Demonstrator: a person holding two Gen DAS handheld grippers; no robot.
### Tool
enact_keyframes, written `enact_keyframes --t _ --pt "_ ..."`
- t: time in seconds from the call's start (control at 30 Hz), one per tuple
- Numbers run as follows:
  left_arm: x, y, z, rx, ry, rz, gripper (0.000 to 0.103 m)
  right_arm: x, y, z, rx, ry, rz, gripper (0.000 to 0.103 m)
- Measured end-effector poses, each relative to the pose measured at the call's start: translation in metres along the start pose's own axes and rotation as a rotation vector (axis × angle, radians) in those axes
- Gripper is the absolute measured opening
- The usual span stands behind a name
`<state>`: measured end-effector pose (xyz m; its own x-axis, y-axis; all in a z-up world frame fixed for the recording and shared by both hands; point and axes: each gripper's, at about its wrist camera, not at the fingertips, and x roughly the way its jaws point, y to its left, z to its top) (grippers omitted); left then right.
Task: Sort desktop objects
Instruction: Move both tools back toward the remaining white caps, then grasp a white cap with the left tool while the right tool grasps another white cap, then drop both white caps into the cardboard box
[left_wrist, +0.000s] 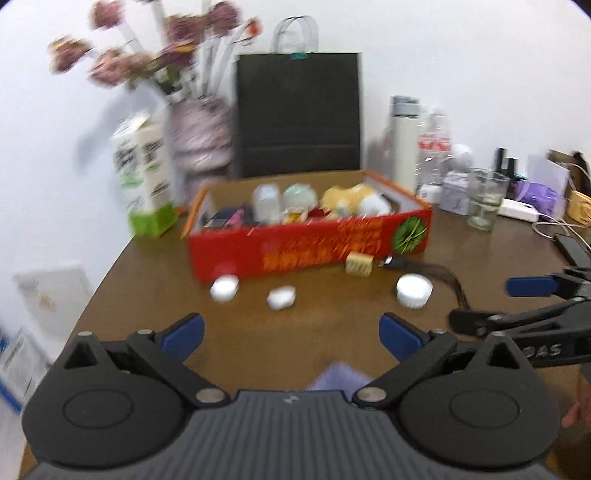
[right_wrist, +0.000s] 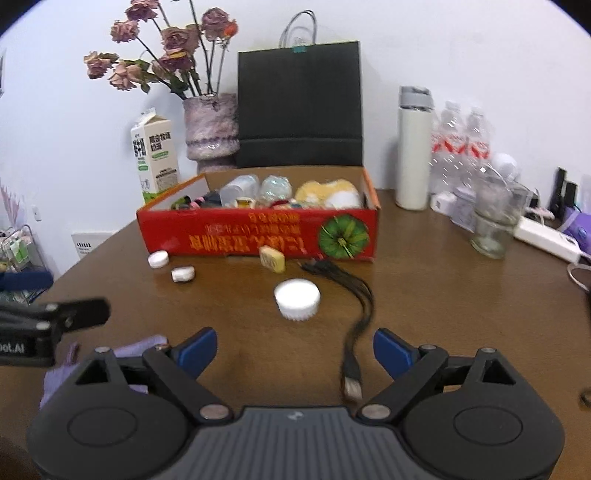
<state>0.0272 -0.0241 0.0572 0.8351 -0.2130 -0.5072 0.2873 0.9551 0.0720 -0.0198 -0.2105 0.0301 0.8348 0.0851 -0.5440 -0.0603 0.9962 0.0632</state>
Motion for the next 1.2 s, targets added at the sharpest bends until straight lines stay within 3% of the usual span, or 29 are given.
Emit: enact_keyframes --t 0.07,0.17,0.27,0.33,0.43,0.5,0.6,0.73,0.83,0.87,0.9,0.93,0.97,1.13,1.17,1.2 --pt "0.023 0.003 0.01 0.018 0.026 -0.006 0.102 0.014 0.003 0.009 -0.013 0.001 0.005 0.084" --pt "0.057 0.01 0.018 0.026 0.081 0.005 0.092 0.041 0.007 0.02 -0.029 0.051 0.005 0.08" --pt "0.089 0.018 0.023 0.003 0.125 0.012 0.082 0.065 0.01 0.024 -0.056 0.094 -0.03 0.066" --pt "0.102 0.022 0.024 -0.007 0.135 0.018 0.078 0.077 0.01 0.025 -0.051 0.109 -0.021 0.063" --pt "0.122 0.021 0.024 -0.008 0.169 0.017 0.067 0.093 0.01 0.026 -0.058 0.138 -0.023 0.044" --pt "0.13 0.021 0.021 -0.01 0.199 0.015 0.035 0.096 0.01 0.026 -0.063 0.132 -0.013 0.037" --pt "0.135 0.022 0.014 -0.012 0.223 0.029 0.007 0.096 0.011 0.025 -0.065 0.126 -0.005 0.037" --pt "0.123 0.021 0.015 -0.002 0.182 0.02 0.005 0.091 0.013 0.027 -0.079 0.134 0.024 0.037" --pt "0.112 0.018 0.021 0.029 0.136 0.01 0.007 0.08 0.014 0.033 -0.081 0.093 0.043 0.037" --pt "0.114 0.018 0.022 0.032 0.14 -0.002 0.015 0.077 0.013 0.034 -0.08 0.075 0.044 0.037" --pt "0.119 0.018 0.022 0.036 0.154 -0.013 0.032 0.074 0.011 0.036 -0.073 0.064 0.045 0.037" --pt "0.125 0.017 0.022 0.043 0.169 0.003 0.043 0.073 0.008 0.038 -0.059 0.064 0.048 0.037" --pt "0.133 0.015 0.021 0.058 0.179 0.034 0.047 0.073 0.006 0.039 -0.045 0.065 0.052 0.037" --pt "0.157 0.013 0.028 0.046 0.184 0.043 0.046 0.07 0.002 0.039 -0.035 0.065 0.055 0.037" --pt "0.162 0.013 0.029 0.044 0.19 0.051 0.042 0.068 0.002 0.039 -0.034 0.06 0.059 0.037" --pt "0.166 0.013 0.03 0.039 0.203 0.046 0.031 0.067 0.002 0.04 -0.033 0.056 0.06 0.037"
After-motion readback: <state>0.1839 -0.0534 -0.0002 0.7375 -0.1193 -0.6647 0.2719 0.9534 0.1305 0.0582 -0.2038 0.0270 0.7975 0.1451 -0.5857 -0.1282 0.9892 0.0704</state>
